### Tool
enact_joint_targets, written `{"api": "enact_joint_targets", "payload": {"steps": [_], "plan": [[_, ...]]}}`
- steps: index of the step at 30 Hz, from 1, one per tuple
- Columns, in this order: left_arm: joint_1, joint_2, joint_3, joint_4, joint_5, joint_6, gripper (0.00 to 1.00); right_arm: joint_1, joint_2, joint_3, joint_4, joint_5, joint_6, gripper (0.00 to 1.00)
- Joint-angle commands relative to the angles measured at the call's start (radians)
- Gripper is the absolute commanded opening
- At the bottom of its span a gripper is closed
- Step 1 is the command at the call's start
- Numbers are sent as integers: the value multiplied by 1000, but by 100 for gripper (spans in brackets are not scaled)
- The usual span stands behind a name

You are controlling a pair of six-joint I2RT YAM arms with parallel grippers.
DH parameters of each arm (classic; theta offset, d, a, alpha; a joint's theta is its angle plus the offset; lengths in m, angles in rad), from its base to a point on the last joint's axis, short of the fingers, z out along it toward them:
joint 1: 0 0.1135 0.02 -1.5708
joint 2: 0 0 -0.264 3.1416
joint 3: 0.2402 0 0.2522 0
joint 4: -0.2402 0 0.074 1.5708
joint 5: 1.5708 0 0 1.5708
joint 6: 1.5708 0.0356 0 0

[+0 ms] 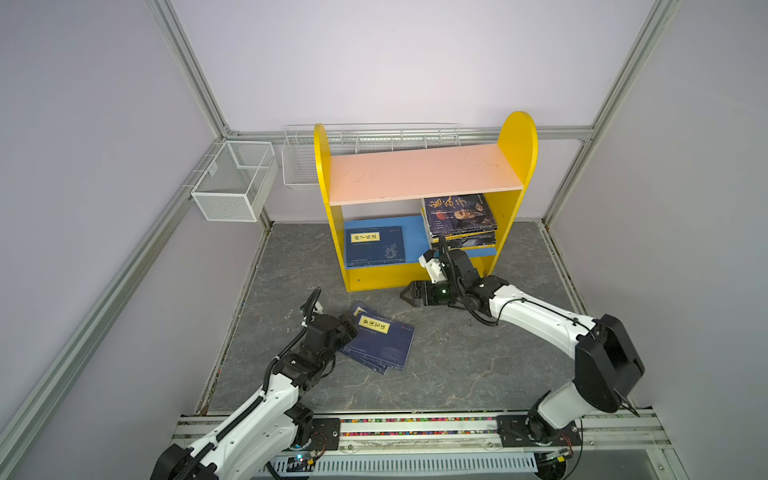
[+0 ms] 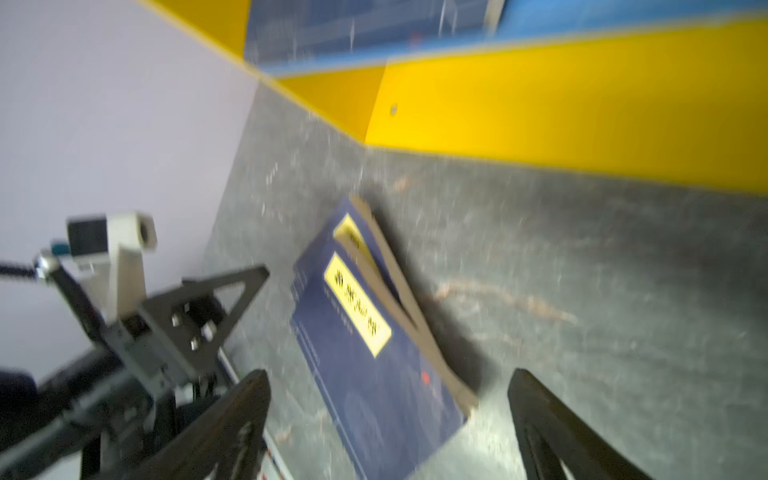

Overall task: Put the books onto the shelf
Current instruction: 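Lower the right gripper to the floor pile and grasp the next dark blue book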

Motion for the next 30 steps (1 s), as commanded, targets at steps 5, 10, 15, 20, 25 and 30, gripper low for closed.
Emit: {"api": "enact_joint_targets", "payload": {"steps": [5,10,15,20,25,30], "plan": [[-3,80,7,45,116,74,78,55,132,-78,-178,-162,-188,91],[-3,139,5,84,146,88,74,56,246,-43,-162,-246,-206,88],[-3,203,19,116,196,121,70,55,300,-9,-125,-321,-213,84],[-3,258,35,122,237,142,65,40,295,20,-66,-354,-174,70],[-3,250,43,120,255,151,64,2,216,22,29,-394,-83,54],[-3,240,44,131,273,150,64,-10,148,26,75,-376,-36,41]]}}
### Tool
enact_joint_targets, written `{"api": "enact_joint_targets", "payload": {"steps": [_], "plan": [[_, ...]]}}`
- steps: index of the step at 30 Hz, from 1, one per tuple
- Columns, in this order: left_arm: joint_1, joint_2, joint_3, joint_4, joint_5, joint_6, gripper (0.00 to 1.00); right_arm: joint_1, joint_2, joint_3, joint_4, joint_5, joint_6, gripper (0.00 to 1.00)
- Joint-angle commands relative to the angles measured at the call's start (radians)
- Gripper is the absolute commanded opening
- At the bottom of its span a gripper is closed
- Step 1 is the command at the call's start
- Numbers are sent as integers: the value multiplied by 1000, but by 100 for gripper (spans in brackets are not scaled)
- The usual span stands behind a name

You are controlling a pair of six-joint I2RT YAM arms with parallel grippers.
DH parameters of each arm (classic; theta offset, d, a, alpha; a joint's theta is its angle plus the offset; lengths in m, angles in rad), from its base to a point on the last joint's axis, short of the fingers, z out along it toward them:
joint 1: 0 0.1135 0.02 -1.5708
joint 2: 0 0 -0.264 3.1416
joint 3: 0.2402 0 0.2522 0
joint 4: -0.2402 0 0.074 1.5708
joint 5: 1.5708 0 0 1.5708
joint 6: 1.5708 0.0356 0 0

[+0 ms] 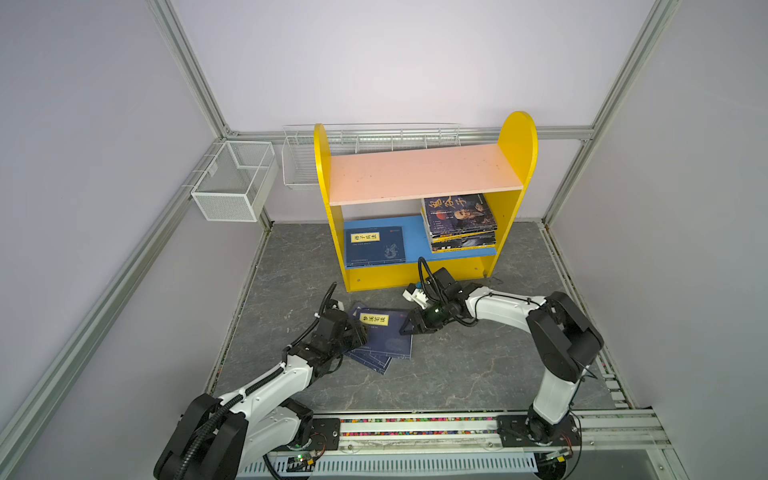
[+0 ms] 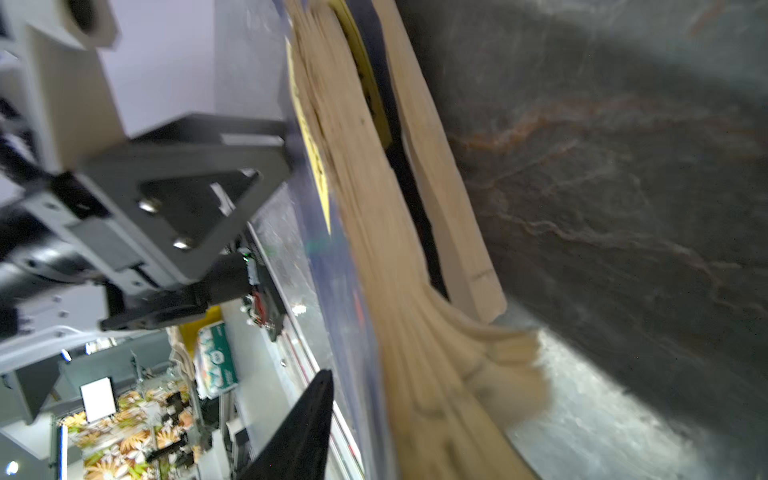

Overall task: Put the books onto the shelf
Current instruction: 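Lower the right gripper to the floor pile and grasp the next dark blue book, then lift the second blue book upright with the right gripper while the left holds the pile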

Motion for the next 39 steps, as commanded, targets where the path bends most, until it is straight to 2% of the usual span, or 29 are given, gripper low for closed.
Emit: {"api": "enact_joint_targets", "payload": {"steps": [1,5,9,15,20,28,30,33,36,38,39], "plan": [[-3,-7,26,17,48,10,65,4,-69,22,86,-29,42,37],[-3,-5,38,41,56,-3,65,4,-95,9,133,-17,69,18],[0,-29,50,76,39,-65,67,-12,-135,-14,173,-16,77,9],[13,-79,38,192,94,-139,76,-109,-248,-108,311,-85,142,7],[47,-68,32,269,184,-179,91,-177,-333,-185,462,-157,226,7],[51,15,11,512,346,-253,91,-191,-348,-257,629,-210,321,8],[51,24,11,542,376,-255,85,-191,-346,-271,667,-205,348,8],[51,24,13,557,395,-257,67,-192,-337,-289,711,-194,382,9],[51,12,11,553,388,-260,38,-191,-335,-300,692,-152,380,12],[50,0,13,542,379,-259,19,-191,-339,-306,643,-85,365,16],[50,-5,11,539,372,-259,13,-191,-344,-309,620,-51,361,20]]}}
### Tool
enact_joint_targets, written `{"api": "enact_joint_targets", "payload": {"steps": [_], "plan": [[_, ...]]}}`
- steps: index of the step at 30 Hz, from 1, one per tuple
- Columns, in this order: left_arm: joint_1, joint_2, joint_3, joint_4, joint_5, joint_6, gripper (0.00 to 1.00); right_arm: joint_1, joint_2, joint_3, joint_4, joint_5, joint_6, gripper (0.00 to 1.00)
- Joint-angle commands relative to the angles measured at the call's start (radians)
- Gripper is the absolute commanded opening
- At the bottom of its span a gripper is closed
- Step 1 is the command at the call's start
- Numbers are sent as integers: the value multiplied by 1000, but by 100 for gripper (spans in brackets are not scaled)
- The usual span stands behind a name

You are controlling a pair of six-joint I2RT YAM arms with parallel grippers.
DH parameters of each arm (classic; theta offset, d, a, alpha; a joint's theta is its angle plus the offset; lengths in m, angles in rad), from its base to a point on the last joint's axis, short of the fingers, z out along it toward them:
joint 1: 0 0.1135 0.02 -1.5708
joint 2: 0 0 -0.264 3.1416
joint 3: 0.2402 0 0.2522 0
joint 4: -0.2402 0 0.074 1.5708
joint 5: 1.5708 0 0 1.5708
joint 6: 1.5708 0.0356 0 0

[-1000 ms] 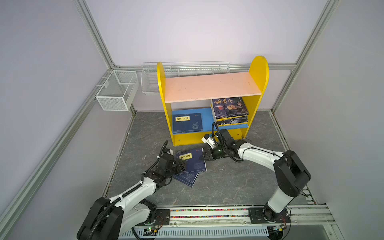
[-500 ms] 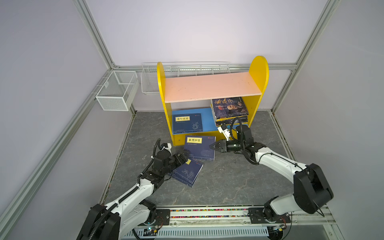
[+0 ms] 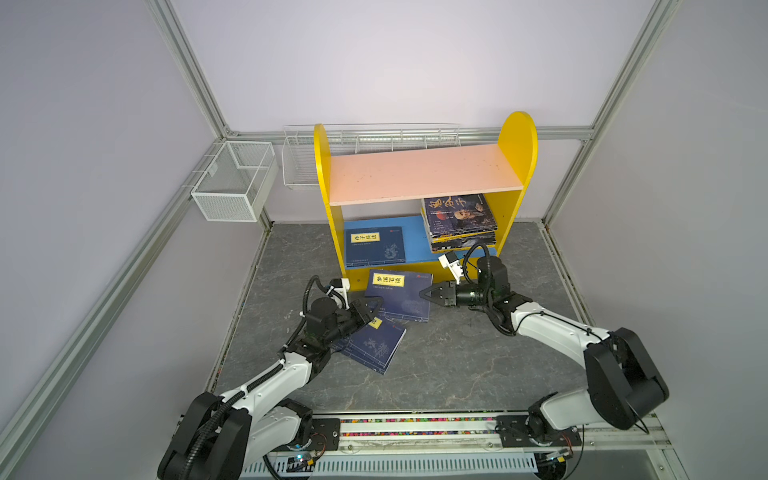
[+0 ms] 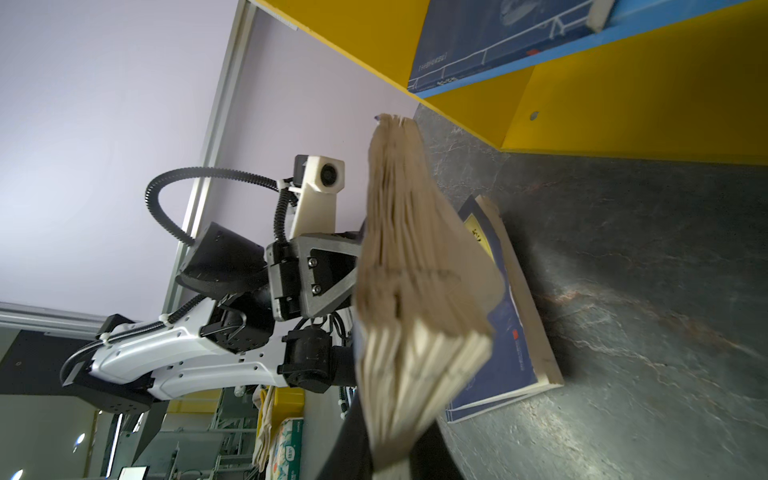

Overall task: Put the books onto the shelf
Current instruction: 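Lift the second blue book upright with the right gripper while the left holds the pile, then carry the second blue book onto the first on the blue shelf with the right gripper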

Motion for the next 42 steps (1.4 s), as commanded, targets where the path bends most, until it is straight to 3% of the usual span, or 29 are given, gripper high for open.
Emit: {"api": "enact_joint_targets", "payload": {"steps": [1,4,6,15,22,25,29,33,34,36,37,38,42], "plan": [[-5,-26,-6,20,13,1,7,5,-19,-20,-1,107,8,26],[-5,-40,-14,43,-11,-19,0,6,-33,-48,-3,184,29,54],[-5,-49,-23,83,-39,-49,0,8,-30,-50,-13,187,31,63],[-5,-68,-68,337,-175,-159,0,30,12,-53,41,70,60,69],[-5,-77,-55,341,-157,-164,0,50,56,-69,254,19,178,62],[-5,-86,-64,331,-163,-164,0,58,75,-69,341,12,230,49],[-5,-88,-65,299,-175,-158,0,69,80,-72,402,27,270,26],[-5,-86,-56,221,-209,-152,0,80,55,-69,364,73,247,18],[-5,-89,-50,176,-229,-151,5,80,45,-67,342,91,235,16],[-6,-104,-40,53,-297,-148,52,78,26,-60,288,138,200,14],[-5,-117,-39,-2,-338,-145,69,75,19,-52,261,159,184,13],[-5,-133,-42,-62,-388,-133,79,70,15,-38,228,180,165,13],[-5,-277,-71,-316,-587,-161,87,49,15,45,159,203,101,11]]}}
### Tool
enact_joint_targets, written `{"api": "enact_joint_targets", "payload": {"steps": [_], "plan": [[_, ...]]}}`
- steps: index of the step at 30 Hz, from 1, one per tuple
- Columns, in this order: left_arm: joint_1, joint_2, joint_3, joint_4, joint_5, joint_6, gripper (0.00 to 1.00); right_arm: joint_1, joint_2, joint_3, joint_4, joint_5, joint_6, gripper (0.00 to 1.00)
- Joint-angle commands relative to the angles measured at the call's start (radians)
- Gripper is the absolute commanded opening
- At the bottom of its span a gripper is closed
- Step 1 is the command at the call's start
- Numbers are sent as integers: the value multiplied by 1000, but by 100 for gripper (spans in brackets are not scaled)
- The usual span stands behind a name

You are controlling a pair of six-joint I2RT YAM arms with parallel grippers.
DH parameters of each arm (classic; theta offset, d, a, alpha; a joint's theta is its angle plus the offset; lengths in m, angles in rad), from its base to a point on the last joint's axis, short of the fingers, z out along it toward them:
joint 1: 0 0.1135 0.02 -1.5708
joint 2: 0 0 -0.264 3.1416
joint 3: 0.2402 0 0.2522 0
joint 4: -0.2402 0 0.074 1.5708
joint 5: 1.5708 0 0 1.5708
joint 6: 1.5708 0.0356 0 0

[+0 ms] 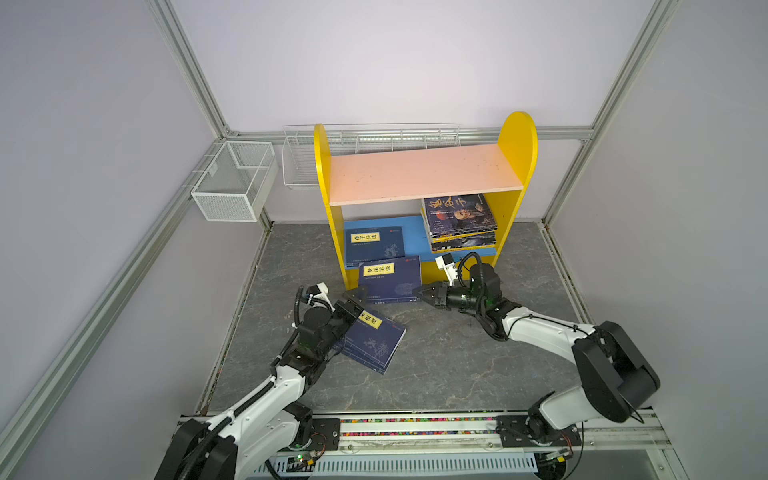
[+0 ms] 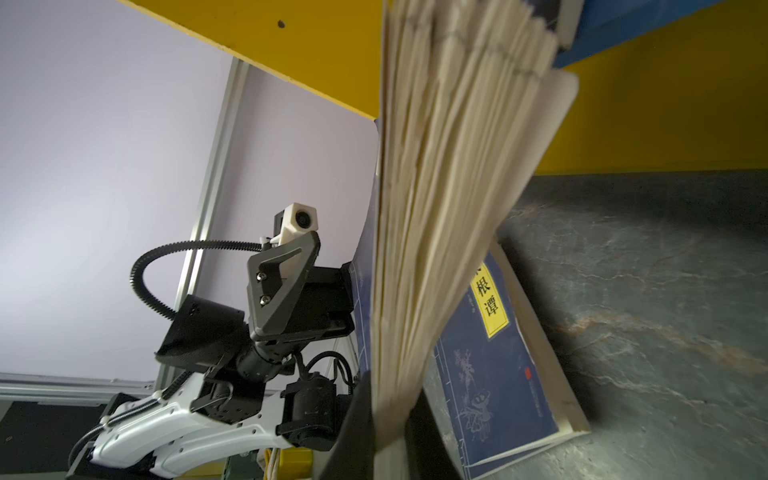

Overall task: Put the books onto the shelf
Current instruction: 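Carry the second blue book onto the first on the blue shelf with the right gripper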

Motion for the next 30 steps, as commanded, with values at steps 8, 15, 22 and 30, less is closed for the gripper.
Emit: {"api": "enact_joint_targets", "payload": {"steps": [8,15,22,30], "plan": [[1,-349,-34,-579,-427,-24,86,-34,91,344,-214,30,-192,11],[0,-287,-41,-559,-394,-18,85,-35,256,505,-179,34,-138,12],[0,-187,-48,-459,-357,-5,85,-31,411,653,-142,87,-91,13],[2,-131,-47,-432,-336,4,85,-25,476,730,-298,138,-145,17]]}}
